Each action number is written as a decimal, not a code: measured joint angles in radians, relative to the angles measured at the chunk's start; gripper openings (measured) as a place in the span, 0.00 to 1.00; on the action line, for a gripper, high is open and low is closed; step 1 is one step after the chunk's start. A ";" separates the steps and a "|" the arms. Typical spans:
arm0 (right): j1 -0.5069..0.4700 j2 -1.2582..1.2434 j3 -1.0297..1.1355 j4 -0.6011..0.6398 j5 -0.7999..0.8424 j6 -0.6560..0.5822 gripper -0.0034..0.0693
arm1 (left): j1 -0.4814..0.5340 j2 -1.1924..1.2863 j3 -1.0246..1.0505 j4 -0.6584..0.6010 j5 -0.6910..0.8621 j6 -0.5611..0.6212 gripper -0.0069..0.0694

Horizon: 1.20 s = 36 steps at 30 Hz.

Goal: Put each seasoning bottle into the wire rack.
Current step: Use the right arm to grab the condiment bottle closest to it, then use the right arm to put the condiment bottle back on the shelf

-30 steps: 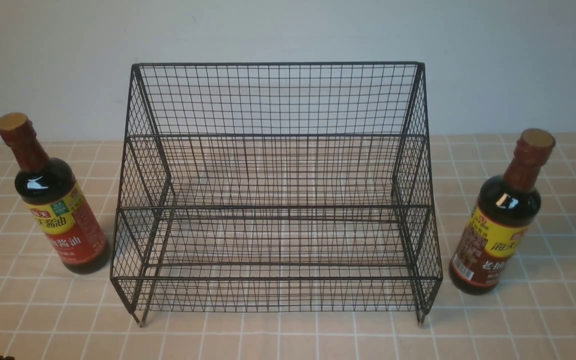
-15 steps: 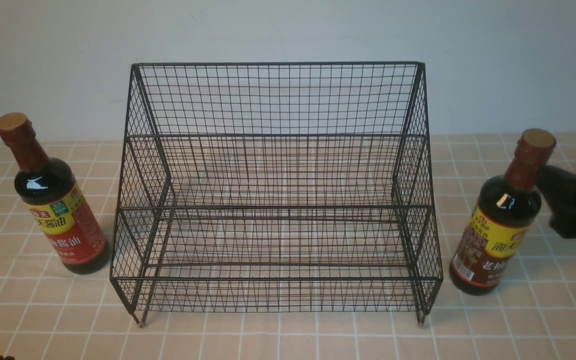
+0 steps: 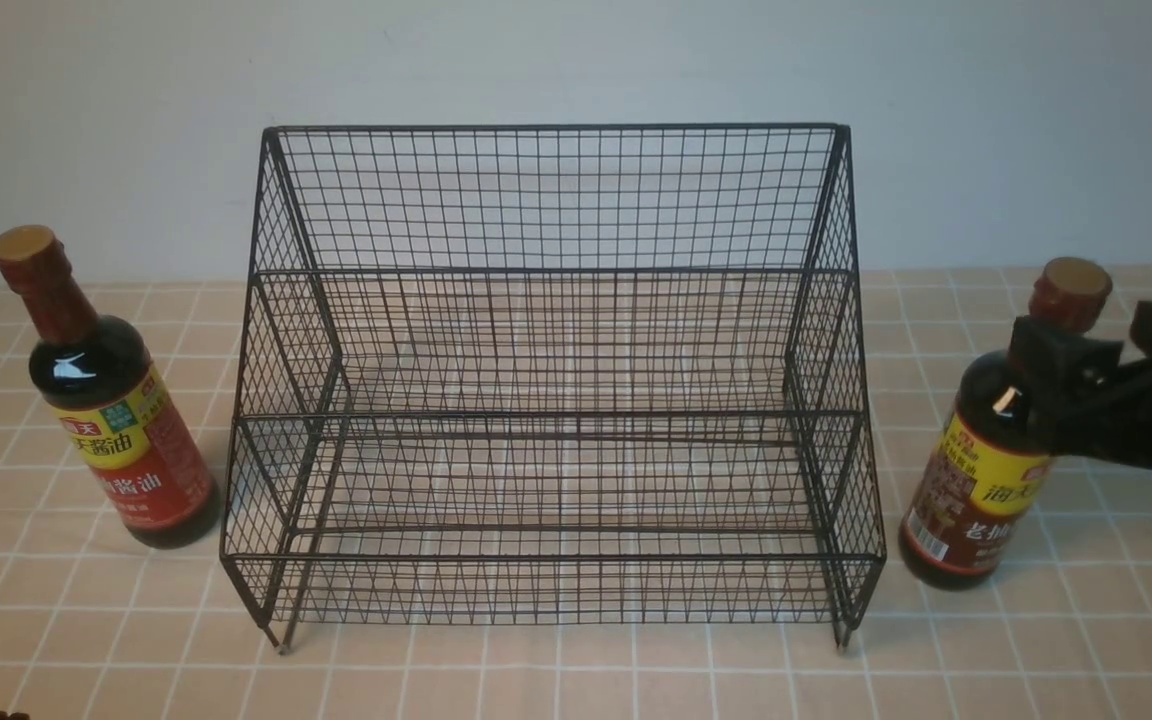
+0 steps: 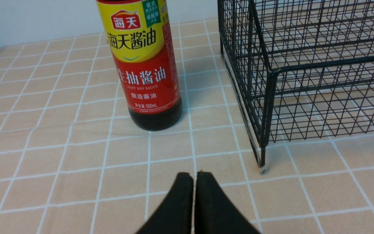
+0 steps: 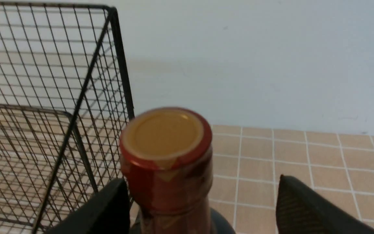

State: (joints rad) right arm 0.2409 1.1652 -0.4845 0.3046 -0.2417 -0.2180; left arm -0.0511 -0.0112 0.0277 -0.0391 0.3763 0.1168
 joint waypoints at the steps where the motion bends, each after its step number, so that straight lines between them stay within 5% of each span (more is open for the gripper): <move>1: 0.000 0.010 0.000 -0.005 -0.009 0.000 0.81 | 0.000 0.000 0.000 0.000 0.000 0.000 0.08; 9: 0.000 0.105 0.000 -0.092 -0.105 0.008 0.79 | 0.000 0.000 0.000 0.000 0.000 0.000 0.08; 14: 0.001 0.143 -0.001 -0.175 -0.146 0.028 0.54 | 0.000 0.000 0.000 0.000 0.000 0.000 0.08; 15: 0.001 0.147 -0.001 -0.190 -0.163 0.053 0.43 | 0.000 0.000 0.000 0.000 0.000 0.000 0.08; 27: 0.001 -0.002 0.008 -0.204 -0.085 0.079 0.44 | 0.000 0.000 0.000 0.000 0.000 0.000 0.08; 36: 0.001 -0.214 -0.229 -0.249 0.250 0.089 0.44 | 0.000 0.000 0.000 0.000 0.000 0.000 0.08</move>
State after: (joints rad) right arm 0.2420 0.9509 -0.7135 0.0554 0.0085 -0.1288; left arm -0.0511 -0.0112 0.0277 -0.0391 0.3763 0.1168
